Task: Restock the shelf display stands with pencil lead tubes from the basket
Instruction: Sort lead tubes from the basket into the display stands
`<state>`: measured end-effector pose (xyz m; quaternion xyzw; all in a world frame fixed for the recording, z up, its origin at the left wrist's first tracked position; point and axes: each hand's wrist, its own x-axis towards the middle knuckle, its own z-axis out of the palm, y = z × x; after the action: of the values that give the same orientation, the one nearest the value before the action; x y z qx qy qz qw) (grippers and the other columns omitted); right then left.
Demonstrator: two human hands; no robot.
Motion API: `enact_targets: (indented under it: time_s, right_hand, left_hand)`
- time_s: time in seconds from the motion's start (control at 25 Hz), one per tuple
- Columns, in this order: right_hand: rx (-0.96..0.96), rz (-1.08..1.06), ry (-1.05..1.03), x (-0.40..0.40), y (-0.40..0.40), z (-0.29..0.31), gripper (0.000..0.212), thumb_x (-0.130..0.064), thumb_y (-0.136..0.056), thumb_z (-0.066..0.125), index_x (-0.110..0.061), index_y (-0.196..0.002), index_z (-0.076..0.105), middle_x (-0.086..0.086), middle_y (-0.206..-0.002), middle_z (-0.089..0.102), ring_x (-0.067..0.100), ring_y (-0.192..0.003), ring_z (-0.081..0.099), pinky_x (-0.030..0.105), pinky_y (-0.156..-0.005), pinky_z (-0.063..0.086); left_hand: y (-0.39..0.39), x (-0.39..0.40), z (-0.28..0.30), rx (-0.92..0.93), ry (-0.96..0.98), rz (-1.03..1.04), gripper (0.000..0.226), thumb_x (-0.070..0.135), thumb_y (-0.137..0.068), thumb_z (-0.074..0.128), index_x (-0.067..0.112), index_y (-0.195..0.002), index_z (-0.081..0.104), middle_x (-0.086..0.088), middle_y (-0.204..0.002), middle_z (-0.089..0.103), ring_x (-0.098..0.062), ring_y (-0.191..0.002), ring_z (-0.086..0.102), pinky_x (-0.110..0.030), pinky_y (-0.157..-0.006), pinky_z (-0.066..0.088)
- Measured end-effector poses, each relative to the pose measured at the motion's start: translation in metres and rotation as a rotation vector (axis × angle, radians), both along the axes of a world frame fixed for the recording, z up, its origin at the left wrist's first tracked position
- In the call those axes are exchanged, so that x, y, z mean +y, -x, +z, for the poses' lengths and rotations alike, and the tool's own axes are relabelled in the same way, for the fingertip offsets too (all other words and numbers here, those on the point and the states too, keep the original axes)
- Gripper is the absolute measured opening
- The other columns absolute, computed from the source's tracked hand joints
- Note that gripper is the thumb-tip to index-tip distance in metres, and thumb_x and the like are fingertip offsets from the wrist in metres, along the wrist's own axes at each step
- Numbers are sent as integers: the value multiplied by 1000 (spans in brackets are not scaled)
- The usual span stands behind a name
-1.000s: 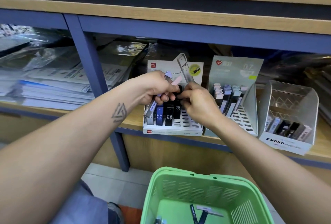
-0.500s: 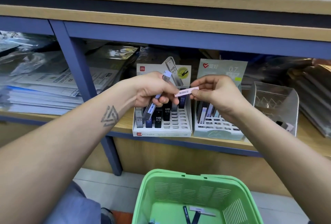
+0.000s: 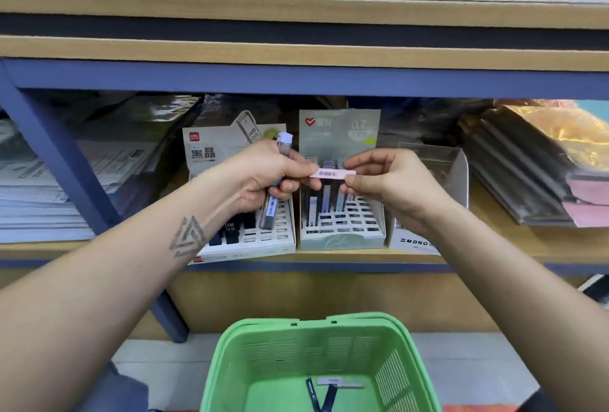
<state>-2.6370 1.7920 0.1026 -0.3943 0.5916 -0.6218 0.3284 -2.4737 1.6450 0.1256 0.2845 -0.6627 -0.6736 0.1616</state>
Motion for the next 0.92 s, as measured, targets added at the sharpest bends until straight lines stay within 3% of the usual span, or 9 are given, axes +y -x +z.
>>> enact_targets:
  time_s: [0.12, 0.24, 0.52, 0.68, 0.84, 0.92]
  right_hand:
    - [-149, -64, 54, 23, 22, 3, 22, 10, -81, 73, 4, -101, 69, 26, -91, 74, 28, -81, 76, 25, -72, 61]
    - [-144, -104, 28, 50, 49, 4, 19, 7, -82, 73, 4, -100, 70, 24, -91, 75, 26, -80, 76, 24, -69, 60]
    - [-67, -218, -73, 88, 85, -11, 9, 6, -81, 77, 6, -87, 70, 28, -90, 74, 38, -86, 76, 28, -70, 61]
    - [-86, -229, -91, 93, 92, -16, 10, 8, -81, 77, 8, -88, 70, 30, -94, 73, 38, -87, 76, 28, -72, 62]
    - [-108, -220, -83, 95, 90, -14, 11, 7, -82, 76, 7, -91, 69, 29, -95, 73, 36, -87, 76, 30, -73, 62]
    - [34, -188, -164, 98, 89, -12, 11, -2, -82, 79, -1, -92, 73, 21, -91, 76, 28, -86, 76, 31, -74, 62]
  left_hand:
    - [25, 20, -7, -30, -40, -69, 7, -2, -94, 63, -5, -100, 60, -27, -89, 73, -6, -36, 36, -15, -34, 23]
    - [53, 46, -20, -37, -83, -144, 5, 0, -95, 63, -5, -93, 62, -26, -90, 74, -6, -37, 37, -16, -33, 24]
    - [89, 70, -39, 95, -407, -84, 20, -7, -98, 44, -12, -111, 57, -28, -100, 73, -3, -36, 37, -14, -33, 28]
    - [93, 73, -44, 50, -345, -75, 21, -8, -92, 57, -11, -113, 60, -25, -99, 74, -4, -38, 38, -14, -33, 28]
    - [100, 82, -44, 21, -181, -47, 15, -3, -86, 73, -7, -97, 65, -25, -92, 74, -6, -38, 39, -17, -35, 28]
    - [106, 82, -41, 63, -128, 5, 15, -1, -86, 74, -5, -98, 66, -22, -85, 73, -7, -38, 39, -18, -35, 28]
